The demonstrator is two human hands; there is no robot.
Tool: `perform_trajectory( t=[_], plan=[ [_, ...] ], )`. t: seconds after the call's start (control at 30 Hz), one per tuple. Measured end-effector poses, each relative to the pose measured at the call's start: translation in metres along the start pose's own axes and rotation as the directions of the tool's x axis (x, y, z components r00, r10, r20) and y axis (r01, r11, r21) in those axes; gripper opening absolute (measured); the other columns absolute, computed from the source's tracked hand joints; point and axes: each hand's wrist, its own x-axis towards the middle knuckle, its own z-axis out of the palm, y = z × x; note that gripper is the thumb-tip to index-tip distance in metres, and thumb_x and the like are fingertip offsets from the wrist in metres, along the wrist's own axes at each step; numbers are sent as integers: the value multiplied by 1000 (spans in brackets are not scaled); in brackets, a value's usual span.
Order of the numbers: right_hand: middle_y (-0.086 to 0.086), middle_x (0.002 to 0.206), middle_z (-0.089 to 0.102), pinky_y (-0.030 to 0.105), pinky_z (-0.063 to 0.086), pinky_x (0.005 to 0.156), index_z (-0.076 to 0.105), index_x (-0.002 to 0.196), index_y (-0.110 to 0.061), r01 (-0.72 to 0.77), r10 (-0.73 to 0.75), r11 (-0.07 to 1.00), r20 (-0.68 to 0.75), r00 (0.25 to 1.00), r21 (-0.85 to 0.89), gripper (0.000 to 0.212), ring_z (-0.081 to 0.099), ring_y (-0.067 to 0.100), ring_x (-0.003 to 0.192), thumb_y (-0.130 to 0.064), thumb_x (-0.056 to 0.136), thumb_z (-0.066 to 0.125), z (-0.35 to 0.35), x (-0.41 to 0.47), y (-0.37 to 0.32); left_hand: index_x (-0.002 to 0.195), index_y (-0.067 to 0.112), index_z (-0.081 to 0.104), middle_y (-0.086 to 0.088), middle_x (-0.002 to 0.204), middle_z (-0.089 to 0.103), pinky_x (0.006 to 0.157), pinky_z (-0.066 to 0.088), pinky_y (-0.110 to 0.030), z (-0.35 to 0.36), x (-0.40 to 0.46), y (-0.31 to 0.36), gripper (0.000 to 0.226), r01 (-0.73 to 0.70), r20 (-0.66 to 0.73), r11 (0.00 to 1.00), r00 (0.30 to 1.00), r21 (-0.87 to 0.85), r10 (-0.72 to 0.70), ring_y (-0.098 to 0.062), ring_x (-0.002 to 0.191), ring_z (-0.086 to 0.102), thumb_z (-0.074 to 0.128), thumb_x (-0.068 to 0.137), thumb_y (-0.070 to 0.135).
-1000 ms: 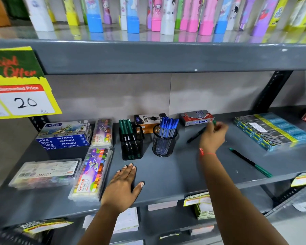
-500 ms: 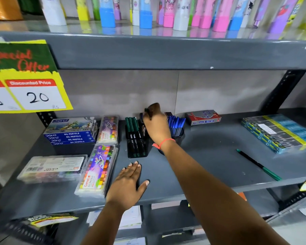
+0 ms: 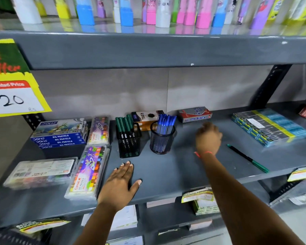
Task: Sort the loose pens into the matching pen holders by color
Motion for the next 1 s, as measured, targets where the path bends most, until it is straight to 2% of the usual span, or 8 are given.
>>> perform_trajectory(
  t=[0.17,0.23,0.3,0.47,0.63,0.77,0.87,1.0],
  plan=[
    [15,156,25,57,19,116,25,147,-8,-253,341,870,147,928,-422,52,16,33,146,-11,96,35,-22,18,84,143,20,15,3,153,14,107,-3,-22,-1,-1,1,117,3,2,1000,1000,0,-3,-11,140,9,-25,51,81],
    [17,151,33,56,20,116,31,144,-5,-244,364,822,146,920,-515,50,25,34,142,-11,95,37,-28,16,100,143,21,14,4,154,14,107,-3,-22,-1,-1,2,118,5,8,1000,1000,3,-6,-10,140,8,-25,50,81],
    [18,142,44,51,29,111,45,135,-5,-132,286,803,180,941,-582,44,37,35,134,-10,91,48,-30,12,101,143,21,14,4,154,13,107,-4,-22,-1,-1,3,118,7,10,1000,1000,4,-7,-10,140,8,-23,50,83],
    [12,119,64,43,35,107,67,108,-16,169,-12,850,302,953,-500,28,56,30,117,-9,87,49,-10,-11,76,143,21,16,4,154,14,107,-3,-22,-2,-1,2,119,9,18,1000,1000,9,-10,-11,140,9,-25,49,83],
    [19,119,63,33,47,89,70,95,5,237,-148,956,409,901,-175,23,57,32,111,1,85,50,15,-51,54,143,22,14,4,154,13,107,-4,-22,-3,-1,3,114,12,22,1000,1000,25,-13,-10,140,8,-18,53,84],
    [21,119,61,36,51,86,70,96,5,150,-111,986,381,918,-75,24,63,39,103,2,86,48,16,-58,39,143,21,14,4,154,13,107,-3,-22,-5,-2,3,119,9,30,1000,1000,17,-10,-11,140,9,-22,50,84],
    [22,124,53,43,49,90,60,112,3,185,-96,967,425,900,-174,27,59,43,108,-8,91,48,15,-55,31,143,21,13,4,154,13,107,-2,-23,-5,-2,3,120,16,24,1000,1000,1,-16,-12,140,9,-25,48,82],
    [26,122,55,45,49,89,49,121,3,114,-7,960,382,924,-257,32,56,42,113,1,91,40,12,-49,34,143,21,12,4,154,12,106,-3,-22,-6,-2,4,120,17,27,1000,999,0,-17,-12,140,8,-25,47,82]
  ],
)
